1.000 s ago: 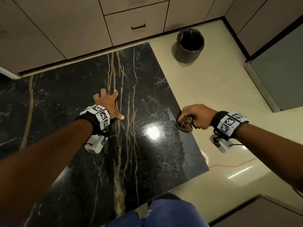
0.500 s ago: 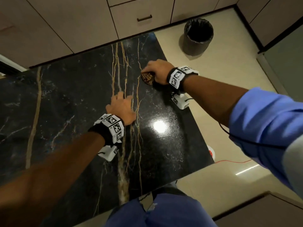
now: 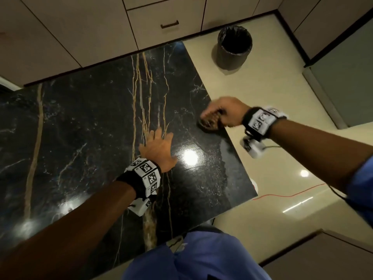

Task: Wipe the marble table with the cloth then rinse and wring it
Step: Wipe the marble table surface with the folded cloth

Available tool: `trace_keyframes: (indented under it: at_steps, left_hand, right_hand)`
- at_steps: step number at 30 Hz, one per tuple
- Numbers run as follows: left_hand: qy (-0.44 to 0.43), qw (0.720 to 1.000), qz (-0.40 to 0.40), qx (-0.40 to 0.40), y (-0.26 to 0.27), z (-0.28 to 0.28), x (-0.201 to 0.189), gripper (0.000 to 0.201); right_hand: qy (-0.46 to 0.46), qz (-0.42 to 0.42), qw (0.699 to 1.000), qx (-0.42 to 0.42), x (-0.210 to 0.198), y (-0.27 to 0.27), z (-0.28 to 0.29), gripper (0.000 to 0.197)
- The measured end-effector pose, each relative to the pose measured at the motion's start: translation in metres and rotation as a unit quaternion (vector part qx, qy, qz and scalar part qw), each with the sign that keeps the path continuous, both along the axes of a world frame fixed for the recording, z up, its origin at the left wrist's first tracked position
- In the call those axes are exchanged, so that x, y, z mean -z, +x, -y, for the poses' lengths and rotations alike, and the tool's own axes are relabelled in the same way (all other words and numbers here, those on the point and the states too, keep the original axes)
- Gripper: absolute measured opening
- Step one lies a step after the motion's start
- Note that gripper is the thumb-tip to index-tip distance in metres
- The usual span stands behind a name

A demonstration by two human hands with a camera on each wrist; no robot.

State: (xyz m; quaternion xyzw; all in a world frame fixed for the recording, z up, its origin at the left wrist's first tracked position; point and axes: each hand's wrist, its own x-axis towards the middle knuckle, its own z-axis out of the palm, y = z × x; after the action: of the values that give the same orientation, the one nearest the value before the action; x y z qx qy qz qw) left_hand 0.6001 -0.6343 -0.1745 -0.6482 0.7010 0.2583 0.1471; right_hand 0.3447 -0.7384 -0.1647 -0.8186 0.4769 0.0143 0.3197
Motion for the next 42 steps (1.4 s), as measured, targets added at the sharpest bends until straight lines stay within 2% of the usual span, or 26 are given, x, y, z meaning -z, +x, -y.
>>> trace_keyframes:
  at_steps: [2, 4, 9, 14, 17, 19, 22, 24, 27, 32, 35, 38, 40, 42]
  left_hand:
    - [0.006, 1.0, 0.009, 0.003, -0.002, -0.001, -0.001, 0.083]
    - [0.014, 1.0, 0.008, -0.002, -0.004, 0.0, -0.002, 0.087]
    - [0.018, 1.0, -0.012, -0.023, -0.006, 0.0, -0.001, 0.097]
    - [0.016, 0.999, -0.017, -0.036, -0.006, -0.001, 0.0, 0.099]
    - [0.016, 0.999, -0.014, -0.038, -0.007, -0.001, -0.001, 0.1]
    - [0.017, 0.999, -0.013, -0.039, -0.007, 0.001, 0.0, 0.1]
    - [0.013, 0.999, -0.011, -0.035, -0.008, 0.001, 0.0, 0.101]
    - [0.01, 0.999, -0.01, -0.033, -0.008, 0.002, 0.0, 0.1]
    - [0.013, 1.0, -0.005, -0.027, -0.008, 0.003, -0.001, 0.1]
    - [0.006, 1.0, -0.004, -0.017, -0.007, -0.003, -0.007, 0.094]
    - [-0.012, 1.0, 0.004, 0.003, -0.006, -0.016, -0.01, 0.082]
    - [-0.022, 1.0, -0.003, 0.022, -0.001, -0.033, -0.011, 0.073]
    - [-0.029, 0.999, -0.004, 0.035, 0.005, -0.046, -0.012, 0.072]
    - [-0.033, 0.998, -0.003, 0.044, 0.011, -0.059, -0.013, 0.072]
  right_hand:
    - [-0.023, 0.012, 0.998, 0.054, 0.003, 0.018, 0.025, 0.054]
    - [-0.018, 0.0, 0.997, 0.073, 0.007, 0.038, 0.038, 0.054]
    - [-0.032, -0.006, 0.998, -0.058, 0.013, 0.046, -0.001, 0.047]
    - [0.095, -0.065, 0.986, -0.121, 0.014, -0.012, -0.076, 0.047]
    - [0.148, -0.089, 0.983, -0.064, 0.01, -0.042, -0.082, 0.057]
    - [0.143, -0.028, 0.989, 0.033, 0.001, -0.046, -0.066, 0.058]
    - [0.082, 0.051, 0.982, 0.162, -0.001, -0.039, -0.034, 0.053]
    - [0.057, 0.037, 0.985, 0.158, 0.001, -0.026, -0.021, 0.048]
    - [0.007, -0.015, 0.992, 0.128, 0.013, -0.021, -0.037, 0.042]
    - [0.02, -0.028, 0.992, 0.12, 0.013, -0.047, -0.127, 0.03]
    - [0.07, -0.07, 0.992, 0.075, 0.004, -0.064, -0.168, 0.039]
    - [0.082, -0.083, 0.988, 0.102, -0.001, -0.062, -0.164, 0.041]
    - [0.043, -0.063, 0.986, 0.148, -0.002, -0.046, -0.143, 0.038]
    - [-0.011, -0.043, 0.987, 0.156, -0.004, -0.016, -0.113, 0.041]
